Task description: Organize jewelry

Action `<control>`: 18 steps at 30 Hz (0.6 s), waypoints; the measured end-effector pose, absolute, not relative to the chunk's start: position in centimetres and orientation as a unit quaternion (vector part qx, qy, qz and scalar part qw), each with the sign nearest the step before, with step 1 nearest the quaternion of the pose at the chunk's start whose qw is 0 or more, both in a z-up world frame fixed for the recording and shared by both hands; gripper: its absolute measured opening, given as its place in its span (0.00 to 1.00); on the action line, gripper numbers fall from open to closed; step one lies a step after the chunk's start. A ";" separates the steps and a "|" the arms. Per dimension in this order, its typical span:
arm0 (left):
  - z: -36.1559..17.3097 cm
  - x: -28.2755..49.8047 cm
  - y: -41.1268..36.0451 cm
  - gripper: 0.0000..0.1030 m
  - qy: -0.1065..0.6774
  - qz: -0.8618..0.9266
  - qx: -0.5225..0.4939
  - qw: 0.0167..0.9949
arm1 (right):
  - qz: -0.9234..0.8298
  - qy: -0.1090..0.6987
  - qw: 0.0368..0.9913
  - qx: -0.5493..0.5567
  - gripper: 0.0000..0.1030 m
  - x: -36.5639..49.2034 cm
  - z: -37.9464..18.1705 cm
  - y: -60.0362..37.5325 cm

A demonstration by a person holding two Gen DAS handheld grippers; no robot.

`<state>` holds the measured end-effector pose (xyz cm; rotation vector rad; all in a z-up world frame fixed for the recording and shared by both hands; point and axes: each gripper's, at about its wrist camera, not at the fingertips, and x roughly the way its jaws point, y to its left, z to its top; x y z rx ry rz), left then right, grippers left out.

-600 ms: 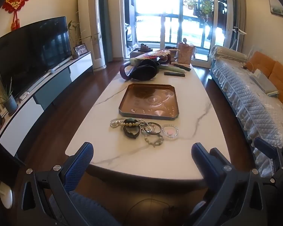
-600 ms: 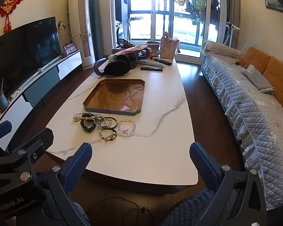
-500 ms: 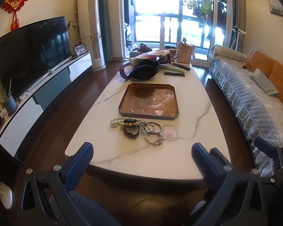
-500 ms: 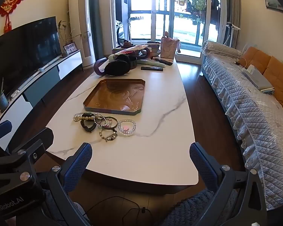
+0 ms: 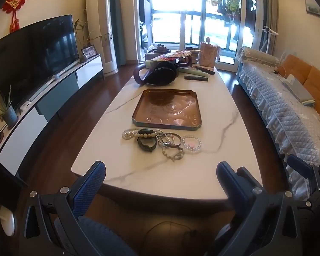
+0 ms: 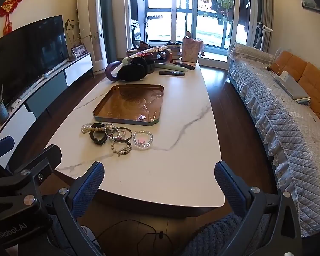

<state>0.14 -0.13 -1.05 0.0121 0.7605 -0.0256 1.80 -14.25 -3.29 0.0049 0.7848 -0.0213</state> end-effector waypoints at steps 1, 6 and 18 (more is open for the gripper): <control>-1.1 0.2 -0.2 1.00 0.371 -0.012 0.006 0.929 | -0.010 0.383 0.923 0.002 1.00 1.8 -3.3 -14.3; -1.2 0.2 -0.2 1.00 0.373 -0.011 0.007 0.928 | -0.009 0.386 0.922 0.005 1.00 1.7 -3.6 -14.4; -1.8 0.0 -0.3 1.00 0.377 -0.009 0.007 0.926 | -0.009 0.391 0.920 0.005 1.00 1.8 -4.1 -14.4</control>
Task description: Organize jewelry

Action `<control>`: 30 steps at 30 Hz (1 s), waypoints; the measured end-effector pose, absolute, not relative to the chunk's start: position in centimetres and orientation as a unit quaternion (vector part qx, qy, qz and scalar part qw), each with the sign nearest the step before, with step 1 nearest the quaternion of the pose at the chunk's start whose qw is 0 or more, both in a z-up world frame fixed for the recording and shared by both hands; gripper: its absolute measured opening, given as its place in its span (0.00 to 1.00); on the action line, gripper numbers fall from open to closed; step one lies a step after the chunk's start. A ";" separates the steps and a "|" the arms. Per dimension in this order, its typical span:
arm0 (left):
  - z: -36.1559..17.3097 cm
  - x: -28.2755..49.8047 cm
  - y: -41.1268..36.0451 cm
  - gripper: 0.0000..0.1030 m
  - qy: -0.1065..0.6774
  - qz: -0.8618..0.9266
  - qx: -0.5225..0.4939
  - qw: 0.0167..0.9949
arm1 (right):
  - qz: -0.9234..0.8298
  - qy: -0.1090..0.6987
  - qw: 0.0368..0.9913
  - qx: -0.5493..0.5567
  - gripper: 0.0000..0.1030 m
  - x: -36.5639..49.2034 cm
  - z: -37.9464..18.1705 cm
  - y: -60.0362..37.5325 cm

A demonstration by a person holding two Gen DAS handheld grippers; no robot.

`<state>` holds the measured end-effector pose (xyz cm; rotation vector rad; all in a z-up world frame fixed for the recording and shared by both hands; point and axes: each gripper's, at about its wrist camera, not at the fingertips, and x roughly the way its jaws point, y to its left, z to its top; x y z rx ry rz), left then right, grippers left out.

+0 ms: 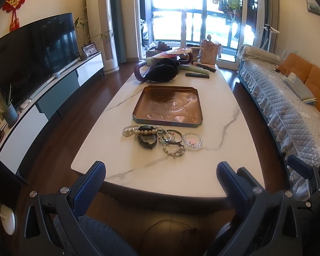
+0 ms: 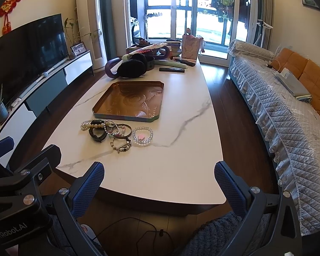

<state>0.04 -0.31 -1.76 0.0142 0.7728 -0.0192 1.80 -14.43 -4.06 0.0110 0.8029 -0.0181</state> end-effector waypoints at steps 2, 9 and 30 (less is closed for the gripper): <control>-1.8 0.0 -0.3 1.00 0.377 -0.009 0.007 0.926 | -0.010 0.391 0.920 0.004 1.00 1.8 -4.1 -14.4; -1.9 0.1 -0.3 1.00 0.377 -0.009 0.007 0.926 | -0.007 0.391 0.920 0.006 1.00 1.9 -4.2 -14.5; -2.0 0.1 -0.4 1.00 0.378 -0.009 0.009 0.926 | -0.001 0.393 0.920 0.005 1.00 2.1 -4.3 -14.5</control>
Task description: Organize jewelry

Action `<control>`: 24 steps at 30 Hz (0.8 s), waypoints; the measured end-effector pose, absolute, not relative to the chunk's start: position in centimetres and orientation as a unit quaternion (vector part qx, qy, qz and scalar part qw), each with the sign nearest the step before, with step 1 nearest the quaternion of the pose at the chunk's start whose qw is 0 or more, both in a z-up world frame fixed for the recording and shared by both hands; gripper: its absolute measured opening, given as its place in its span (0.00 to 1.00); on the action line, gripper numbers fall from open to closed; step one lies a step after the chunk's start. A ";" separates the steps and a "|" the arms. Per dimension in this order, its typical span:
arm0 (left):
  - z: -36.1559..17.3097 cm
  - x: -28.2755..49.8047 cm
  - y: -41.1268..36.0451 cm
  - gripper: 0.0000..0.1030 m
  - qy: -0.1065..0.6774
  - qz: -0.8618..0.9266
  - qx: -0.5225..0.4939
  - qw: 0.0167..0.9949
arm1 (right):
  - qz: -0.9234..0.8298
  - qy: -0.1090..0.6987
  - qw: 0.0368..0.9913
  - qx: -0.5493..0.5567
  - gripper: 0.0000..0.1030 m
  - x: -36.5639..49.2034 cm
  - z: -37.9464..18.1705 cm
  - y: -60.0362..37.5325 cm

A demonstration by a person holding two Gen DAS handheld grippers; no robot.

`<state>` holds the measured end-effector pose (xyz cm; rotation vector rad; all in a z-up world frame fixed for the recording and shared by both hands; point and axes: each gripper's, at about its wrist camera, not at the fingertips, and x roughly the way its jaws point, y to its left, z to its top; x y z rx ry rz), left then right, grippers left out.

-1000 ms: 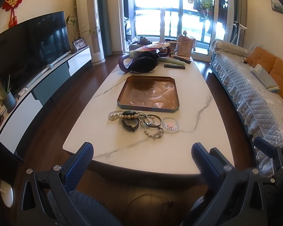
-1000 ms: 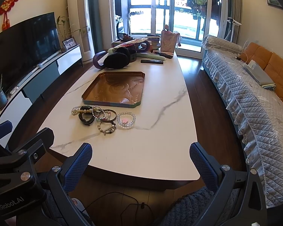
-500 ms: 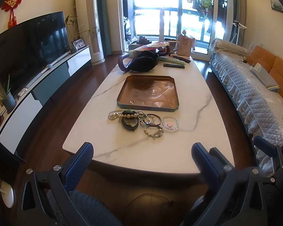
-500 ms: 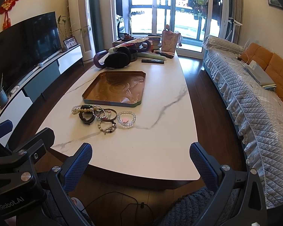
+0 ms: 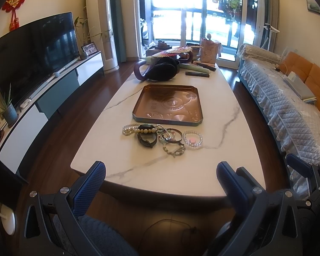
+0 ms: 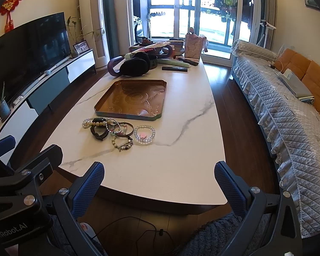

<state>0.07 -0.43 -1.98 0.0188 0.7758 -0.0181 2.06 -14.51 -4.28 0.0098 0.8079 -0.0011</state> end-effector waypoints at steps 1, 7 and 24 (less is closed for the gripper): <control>-2.1 0.1 -0.4 1.00 0.379 -0.008 0.009 0.925 | 0.000 0.393 0.919 0.005 1.00 2.1 -4.3 -14.5; -2.2 0.1 -0.5 1.00 0.379 -0.008 0.010 0.925 | 0.002 0.394 0.919 0.004 1.00 2.2 -4.4 -14.4; -4.6 1.4 0.1 1.00 0.398 0.000 0.011 0.917 | 0.008 0.411 0.912 -0.001 1.00 3.6 -6.3 -13.8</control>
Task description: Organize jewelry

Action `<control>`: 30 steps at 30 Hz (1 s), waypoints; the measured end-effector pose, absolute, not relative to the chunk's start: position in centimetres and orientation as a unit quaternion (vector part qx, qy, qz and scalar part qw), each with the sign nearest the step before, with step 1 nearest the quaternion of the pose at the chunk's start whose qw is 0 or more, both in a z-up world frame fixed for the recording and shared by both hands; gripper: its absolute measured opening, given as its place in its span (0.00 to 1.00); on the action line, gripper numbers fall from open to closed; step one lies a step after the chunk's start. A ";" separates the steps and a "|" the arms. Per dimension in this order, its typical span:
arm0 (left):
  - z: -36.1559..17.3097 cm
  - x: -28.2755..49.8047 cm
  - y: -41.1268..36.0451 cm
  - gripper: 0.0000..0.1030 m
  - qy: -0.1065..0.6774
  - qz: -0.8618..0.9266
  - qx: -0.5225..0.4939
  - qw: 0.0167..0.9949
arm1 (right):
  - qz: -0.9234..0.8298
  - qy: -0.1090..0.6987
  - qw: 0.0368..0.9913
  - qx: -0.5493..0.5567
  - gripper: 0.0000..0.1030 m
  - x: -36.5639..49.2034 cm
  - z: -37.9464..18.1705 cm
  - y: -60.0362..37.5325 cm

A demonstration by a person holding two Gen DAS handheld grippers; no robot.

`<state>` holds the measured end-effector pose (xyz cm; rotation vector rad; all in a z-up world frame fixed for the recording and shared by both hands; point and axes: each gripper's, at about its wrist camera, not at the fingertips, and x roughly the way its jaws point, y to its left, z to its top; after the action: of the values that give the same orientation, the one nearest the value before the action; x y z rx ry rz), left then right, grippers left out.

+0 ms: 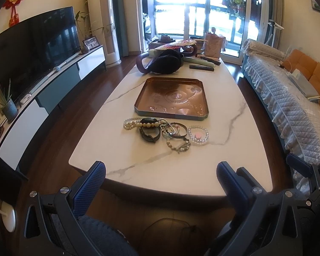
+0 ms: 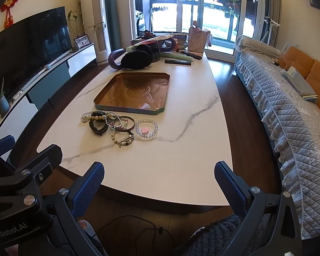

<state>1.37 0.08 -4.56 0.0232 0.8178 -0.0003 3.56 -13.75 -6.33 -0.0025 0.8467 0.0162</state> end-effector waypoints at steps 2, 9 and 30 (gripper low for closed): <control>-5.2 1.9 0.5 1.00 0.401 -0.006 0.007 0.916 | 0.016 0.415 0.910 -0.002 1.00 3.9 -6.9 -13.6; -8.5 4.9 5.5 1.00 0.396 -0.034 0.011 0.917 | 0.107 0.378 0.917 -0.069 0.99 7.0 -10.2 -12.1; -16.4 17.9 9.0 0.89 0.373 -0.090 0.062 0.921 | 0.255 0.386 0.884 -0.073 0.89 21.9 -17.3 -13.0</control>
<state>17.95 8.98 -16.45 0.1274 0.7670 -0.1854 21.86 -12.97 -17.33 -0.1510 0.8030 0.5307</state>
